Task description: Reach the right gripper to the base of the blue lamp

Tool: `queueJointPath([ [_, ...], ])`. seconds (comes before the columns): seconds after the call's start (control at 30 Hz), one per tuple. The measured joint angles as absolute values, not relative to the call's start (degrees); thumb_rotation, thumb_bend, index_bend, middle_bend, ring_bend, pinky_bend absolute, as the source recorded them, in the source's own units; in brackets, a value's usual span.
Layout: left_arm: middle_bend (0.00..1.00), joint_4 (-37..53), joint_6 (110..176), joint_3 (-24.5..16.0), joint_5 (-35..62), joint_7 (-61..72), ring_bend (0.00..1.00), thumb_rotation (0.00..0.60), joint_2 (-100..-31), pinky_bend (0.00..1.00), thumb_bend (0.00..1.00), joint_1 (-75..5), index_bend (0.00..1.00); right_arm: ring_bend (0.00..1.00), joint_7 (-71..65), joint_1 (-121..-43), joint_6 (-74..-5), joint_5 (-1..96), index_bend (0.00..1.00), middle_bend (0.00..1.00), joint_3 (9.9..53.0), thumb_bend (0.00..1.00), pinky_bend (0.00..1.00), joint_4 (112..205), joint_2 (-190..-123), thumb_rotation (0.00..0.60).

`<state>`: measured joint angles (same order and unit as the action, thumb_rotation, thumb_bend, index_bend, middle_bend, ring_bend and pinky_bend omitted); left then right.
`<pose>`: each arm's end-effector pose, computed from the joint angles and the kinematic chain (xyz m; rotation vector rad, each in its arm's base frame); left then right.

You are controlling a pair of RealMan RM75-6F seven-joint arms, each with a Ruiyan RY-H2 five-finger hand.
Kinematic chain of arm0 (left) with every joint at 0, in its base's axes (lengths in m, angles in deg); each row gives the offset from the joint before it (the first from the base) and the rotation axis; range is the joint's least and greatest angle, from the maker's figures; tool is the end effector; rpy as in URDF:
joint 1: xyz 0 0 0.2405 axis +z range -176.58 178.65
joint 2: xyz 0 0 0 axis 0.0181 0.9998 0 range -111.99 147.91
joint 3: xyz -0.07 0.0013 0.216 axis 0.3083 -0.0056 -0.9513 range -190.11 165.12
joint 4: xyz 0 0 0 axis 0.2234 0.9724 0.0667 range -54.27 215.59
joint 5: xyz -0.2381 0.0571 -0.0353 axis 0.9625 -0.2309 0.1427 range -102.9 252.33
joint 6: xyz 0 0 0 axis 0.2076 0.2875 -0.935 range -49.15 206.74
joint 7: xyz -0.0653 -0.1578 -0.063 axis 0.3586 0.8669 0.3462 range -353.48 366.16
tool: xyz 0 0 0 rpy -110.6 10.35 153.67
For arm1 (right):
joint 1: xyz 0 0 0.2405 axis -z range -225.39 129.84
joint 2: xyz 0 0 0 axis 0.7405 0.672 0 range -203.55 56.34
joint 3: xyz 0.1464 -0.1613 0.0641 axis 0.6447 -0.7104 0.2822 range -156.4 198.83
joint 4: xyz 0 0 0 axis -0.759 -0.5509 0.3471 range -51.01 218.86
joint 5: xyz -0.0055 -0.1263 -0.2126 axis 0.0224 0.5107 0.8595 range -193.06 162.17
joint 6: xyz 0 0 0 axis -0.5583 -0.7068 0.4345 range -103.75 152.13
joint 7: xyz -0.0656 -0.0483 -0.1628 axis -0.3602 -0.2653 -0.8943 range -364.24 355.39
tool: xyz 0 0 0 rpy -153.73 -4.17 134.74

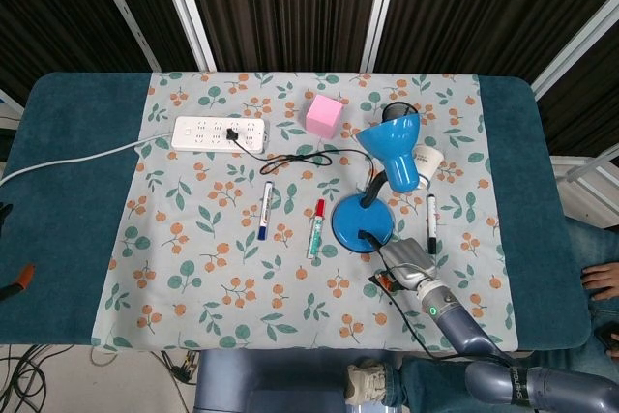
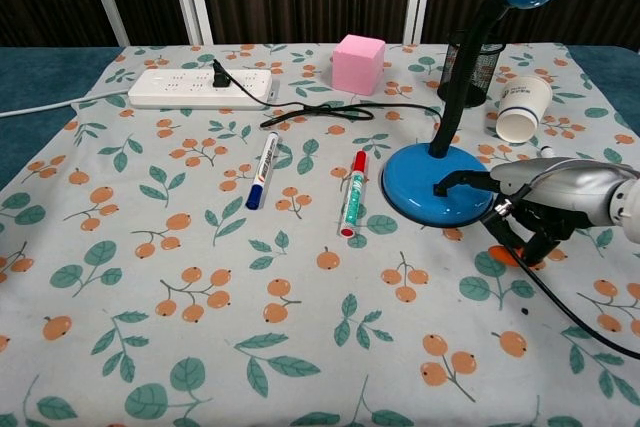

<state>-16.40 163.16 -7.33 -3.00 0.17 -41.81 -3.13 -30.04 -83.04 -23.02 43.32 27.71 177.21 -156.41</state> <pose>-0.3120 0.2237 0.1409 -1.2793 -0.8780 -0.7730 -0.1695 -0.3107 -0.0813 1.9668 -1.1298 0.6653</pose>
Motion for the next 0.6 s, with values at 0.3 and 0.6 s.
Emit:
queueJointPath([
  [0.3,0.05,-16.32,163.09,-7.35,-2.95,-0.14,0.0,0.6,-41.95,0.07,0.28,-3.2,0.07,0.83,-29.95,-83.85,-22.97,42.38,0.0,0.73,26.83,0.47,0.93,176.69,-156.48,0.6],
  [0.6,0.05,-16.28,163.07,-7.36,-2.95,-0.28,0.0,0.6,-42.03,0.07,0.28,-3.25,0.07,0.83,-30.45,-84.91,-22.8,41.42,0.0,0.73,26.19,0.47,0.95,176.25,-156.52,0.6],
])
